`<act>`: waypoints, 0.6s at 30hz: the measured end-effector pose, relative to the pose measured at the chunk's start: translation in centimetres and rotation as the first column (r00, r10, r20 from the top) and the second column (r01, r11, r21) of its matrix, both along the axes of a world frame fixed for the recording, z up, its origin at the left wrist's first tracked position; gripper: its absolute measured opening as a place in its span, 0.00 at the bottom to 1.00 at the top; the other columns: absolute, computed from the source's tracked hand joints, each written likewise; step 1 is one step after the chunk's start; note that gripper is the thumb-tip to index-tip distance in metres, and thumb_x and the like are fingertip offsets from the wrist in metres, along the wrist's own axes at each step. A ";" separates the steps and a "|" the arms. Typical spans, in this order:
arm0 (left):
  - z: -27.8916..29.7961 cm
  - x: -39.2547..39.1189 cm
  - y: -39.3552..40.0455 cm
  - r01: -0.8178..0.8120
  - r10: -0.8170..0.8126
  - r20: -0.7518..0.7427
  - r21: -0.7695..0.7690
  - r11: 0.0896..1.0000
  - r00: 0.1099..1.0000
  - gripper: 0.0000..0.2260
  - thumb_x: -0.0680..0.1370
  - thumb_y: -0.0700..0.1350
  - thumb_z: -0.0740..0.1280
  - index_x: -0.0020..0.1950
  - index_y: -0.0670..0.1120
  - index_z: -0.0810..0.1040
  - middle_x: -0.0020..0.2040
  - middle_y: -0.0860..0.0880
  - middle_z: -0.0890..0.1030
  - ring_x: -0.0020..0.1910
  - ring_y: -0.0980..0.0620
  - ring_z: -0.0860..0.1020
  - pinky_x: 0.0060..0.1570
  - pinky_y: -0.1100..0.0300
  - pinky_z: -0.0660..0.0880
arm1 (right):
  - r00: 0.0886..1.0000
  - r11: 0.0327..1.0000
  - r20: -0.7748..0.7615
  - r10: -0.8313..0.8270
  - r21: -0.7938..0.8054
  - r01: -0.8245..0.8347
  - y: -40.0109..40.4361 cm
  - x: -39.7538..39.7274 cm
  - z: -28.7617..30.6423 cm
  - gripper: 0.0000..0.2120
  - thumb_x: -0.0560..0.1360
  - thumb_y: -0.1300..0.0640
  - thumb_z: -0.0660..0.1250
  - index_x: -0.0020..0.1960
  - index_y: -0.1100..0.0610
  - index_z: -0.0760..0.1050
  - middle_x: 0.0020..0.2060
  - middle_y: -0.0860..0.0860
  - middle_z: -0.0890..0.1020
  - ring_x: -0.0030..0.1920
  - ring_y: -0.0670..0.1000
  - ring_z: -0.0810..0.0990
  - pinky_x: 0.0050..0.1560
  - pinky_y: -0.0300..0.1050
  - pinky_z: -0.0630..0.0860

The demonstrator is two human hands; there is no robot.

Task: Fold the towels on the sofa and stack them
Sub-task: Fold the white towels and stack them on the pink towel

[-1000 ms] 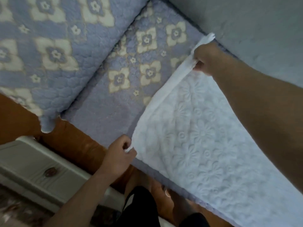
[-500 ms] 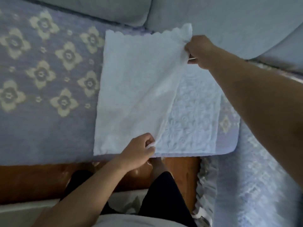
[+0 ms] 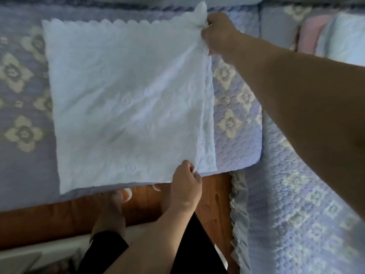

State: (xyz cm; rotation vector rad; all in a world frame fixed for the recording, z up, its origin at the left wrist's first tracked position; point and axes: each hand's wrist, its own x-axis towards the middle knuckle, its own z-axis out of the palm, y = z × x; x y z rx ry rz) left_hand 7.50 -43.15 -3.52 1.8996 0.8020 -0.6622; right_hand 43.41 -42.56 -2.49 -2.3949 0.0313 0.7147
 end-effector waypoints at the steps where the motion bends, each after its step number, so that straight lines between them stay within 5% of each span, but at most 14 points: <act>1: 0.1 0.5 -1.1 -0.013 0.013 0.011 0.021 1.000 1.000 0.05 0.79 0.40 0.64 0.44 0.47 0.70 0.39 0.51 0.72 0.38 0.54 0.70 0.41 0.63 0.65 | 1.000 1.000 0.016 0.012 -0.007 -0.012 -0.7 0.4 -0.6 0.19 0.75 0.65 0.53 0.60 0.59 0.77 0.52 0.57 0.82 0.50 0.56 0.82 0.48 0.56 0.84; 5: -0.8 2.5 -3.8 0.014 -0.014 -0.012 0.040 0.999 1.000 0.03 0.80 0.42 0.64 0.48 0.47 0.70 0.43 0.50 0.74 0.41 0.52 0.74 0.43 0.60 0.72 | 0.995 0.993 0.048 0.086 -0.089 -0.082 -2.0 1.8 -3.2 0.15 0.76 0.62 0.53 0.57 0.59 0.75 0.54 0.54 0.79 0.54 0.54 0.78 0.55 0.48 0.78; 7: -2.1 3.0 -4.7 0.045 -0.043 -0.061 0.034 0.998 0.997 0.01 0.81 0.42 0.62 0.50 0.46 0.70 0.46 0.48 0.76 0.45 0.49 0.76 0.47 0.55 0.76 | 0.995 0.986 0.033 0.094 -0.141 -0.088 -2.4 1.7 -4.9 0.09 0.76 0.65 0.53 0.48 0.55 0.70 0.47 0.52 0.74 0.50 0.51 0.73 0.47 0.39 0.72; 11: -4.6 3.5 -6.1 0.083 -0.079 -0.095 0.044 0.996 0.992 0.02 0.80 0.41 0.62 0.52 0.46 0.70 0.49 0.48 0.76 0.48 0.48 0.77 0.51 0.53 0.77 | 0.993 0.975 0.039 0.111 -0.200 -0.101 -3.8 1.7 -9.2 0.16 0.78 0.67 0.54 0.36 0.51 0.58 0.39 0.48 0.68 0.43 0.49 0.68 0.30 0.35 0.63; 15: -4.9 4.7 -7.7 0.076 -0.074 -0.029 0.055 0.996 0.997 0.03 0.80 0.41 0.62 0.49 0.48 0.69 0.46 0.50 0.76 0.45 0.49 0.77 0.47 0.55 0.77 | 0.989 0.978 0.137 0.059 -0.206 -0.030 -4.6 3.5 -10.2 0.12 0.80 0.64 0.52 0.40 0.52 0.62 0.38 0.45 0.68 0.37 0.45 0.66 0.35 0.35 0.65; 18: -4.5 5.3 -8.8 0.074 -0.074 -0.047 0.008 0.997 0.996 0.04 0.80 0.41 0.62 0.52 0.48 0.69 0.47 0.50 0.76 0.46 0.49 0.79 0.47 0.53 0.79 | 0.990 0.971 0.087 0.107 -0.222 -0.086 -5.0 4.6 -10.0 0.04 0.81 0.61 0.52 0.53 0.53 0.63 0.50 0.51 0.70 0.48 0.48 0.68 0.49 0.40 0.67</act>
